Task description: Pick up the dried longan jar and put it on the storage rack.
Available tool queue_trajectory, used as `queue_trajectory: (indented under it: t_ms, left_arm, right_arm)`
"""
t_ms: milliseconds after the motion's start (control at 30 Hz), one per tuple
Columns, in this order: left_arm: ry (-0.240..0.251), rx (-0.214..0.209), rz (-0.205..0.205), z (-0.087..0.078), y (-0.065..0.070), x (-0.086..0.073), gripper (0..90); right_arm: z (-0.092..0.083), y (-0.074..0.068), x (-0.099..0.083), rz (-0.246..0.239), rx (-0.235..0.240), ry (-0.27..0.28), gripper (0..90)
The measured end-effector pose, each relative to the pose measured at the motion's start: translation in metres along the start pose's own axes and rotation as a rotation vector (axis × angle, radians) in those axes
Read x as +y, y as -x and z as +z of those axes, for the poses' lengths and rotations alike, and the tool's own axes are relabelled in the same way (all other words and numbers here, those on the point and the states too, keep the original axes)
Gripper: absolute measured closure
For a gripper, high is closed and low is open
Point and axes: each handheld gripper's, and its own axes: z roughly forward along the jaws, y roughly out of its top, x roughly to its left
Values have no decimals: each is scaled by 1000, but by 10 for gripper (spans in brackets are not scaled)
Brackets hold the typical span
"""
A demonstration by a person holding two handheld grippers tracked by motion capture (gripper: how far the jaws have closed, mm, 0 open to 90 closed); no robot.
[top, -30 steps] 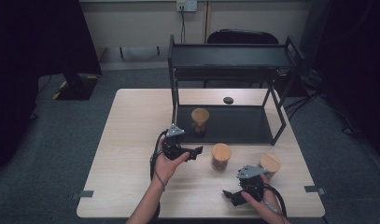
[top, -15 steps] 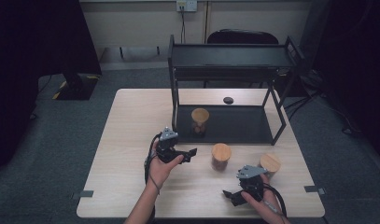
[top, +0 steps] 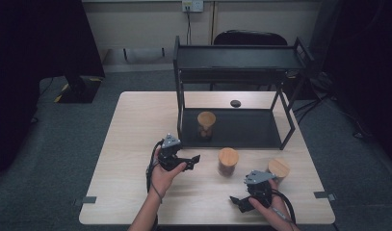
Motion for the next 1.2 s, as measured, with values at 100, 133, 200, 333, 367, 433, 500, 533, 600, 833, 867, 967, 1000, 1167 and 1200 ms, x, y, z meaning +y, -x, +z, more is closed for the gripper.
queue_trajectory:
  t_ms: [100,133,200,333,367,433,500,533,600,833,867,967,1000,1167,1200]
  left_arm:
    - [1,6,-8,-1,-1,-3,45]
    - [3,14,-7,-1,-2,-4,45]
    - [4,18,-10,-2,-3,-5,40]
    - [6,14,-7,-4,-5,-8,23]
    - [9,18,-5,-5,-5,-10,22]
    - [11,18,-1,-6,-5,-11,22]
    - [15,21,-1,-8,-6,-12,22]
    - [19,20,-4,-9,-6,-13,22]
    - [13,23,-2,-10,-7,-15,22]
    - [6,33,-3,-14,-9,-20,30]
    - [4,34,-2,-14,-9,-21,30]
    - [0,41,-3,-16,-10,-23,32]
    - [0,42,-3,-17,-11,-23,33]
    - [-6,57,-1,-21,-13,-28,33]
    - [-7,58,-1,-21,-13,-28,33]
  right_arm:
    - [0,0,0,0,0,0,0]
    - [0,0,0,0,0,0,0]
    - [0,0,0,0,0,0,0]
    - [0,0,0,0,0,0,0]
    - [0,0,0,1,0,0,0]
    - [0,0,0,0,0,0,0]
    - [0,0,0,0,0,0,0]
    - [0,0,0,0,0,0,0]
    - [0,0,0,0,0,0,0]
    - [0,0,0,-1,0,0,0]
    - [0,0,0,-1,0,0,0]
    - [0,0,0,-1,0,0,0]
    - [0,0,0,-1,0,0,0]
    - [0,0,0,0,0,0,0]
    - [0,0,0,0,0,0,0]
